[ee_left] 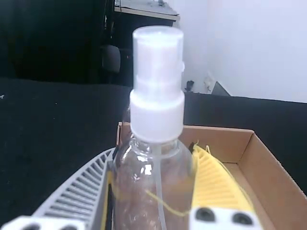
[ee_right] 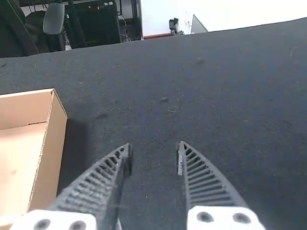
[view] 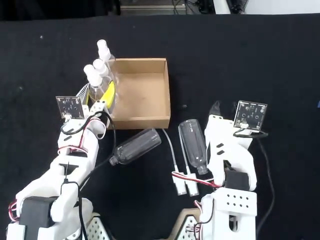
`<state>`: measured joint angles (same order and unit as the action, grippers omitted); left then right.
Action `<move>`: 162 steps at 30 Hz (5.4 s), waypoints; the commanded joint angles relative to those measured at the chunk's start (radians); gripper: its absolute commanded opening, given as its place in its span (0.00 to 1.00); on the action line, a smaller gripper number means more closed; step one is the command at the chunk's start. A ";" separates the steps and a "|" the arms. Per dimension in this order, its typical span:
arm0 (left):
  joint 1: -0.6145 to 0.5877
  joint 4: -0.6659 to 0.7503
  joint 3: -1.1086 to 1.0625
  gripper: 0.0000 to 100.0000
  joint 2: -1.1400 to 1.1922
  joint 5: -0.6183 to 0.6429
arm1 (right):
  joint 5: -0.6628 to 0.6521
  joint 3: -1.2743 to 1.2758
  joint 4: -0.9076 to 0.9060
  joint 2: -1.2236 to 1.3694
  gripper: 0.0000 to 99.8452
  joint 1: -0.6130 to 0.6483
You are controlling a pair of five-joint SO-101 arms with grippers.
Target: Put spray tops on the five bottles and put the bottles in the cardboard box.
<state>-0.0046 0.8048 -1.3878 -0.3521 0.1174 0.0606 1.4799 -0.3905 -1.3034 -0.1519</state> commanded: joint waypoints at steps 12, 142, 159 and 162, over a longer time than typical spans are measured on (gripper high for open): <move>-0.008 0.018 -0.028 0.06 -0.002 -0.006 | -0.008 -0.004 0.034 0.007 0.14 0.012; -0.576 -1.140 -0.087 0.07 -0.825 -0.005 | 0.161 -1.095 0.078 1.469 0.01 0.816; -0.576 -1.140 -0.087 0.07 -0.825 -0.006 | 0.153 -1.202 0.078 1.592 0.01 0.813; -0.576 -1.140 -0.087 0.07 -0.825 -0.006 | 0.153 -1.202 0.092 1.593 0.01 0.813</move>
<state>-0.5938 -0.3399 -1.4922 -1.1761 0.1158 0.2140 0.3383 -0.3414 0.3061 0.6736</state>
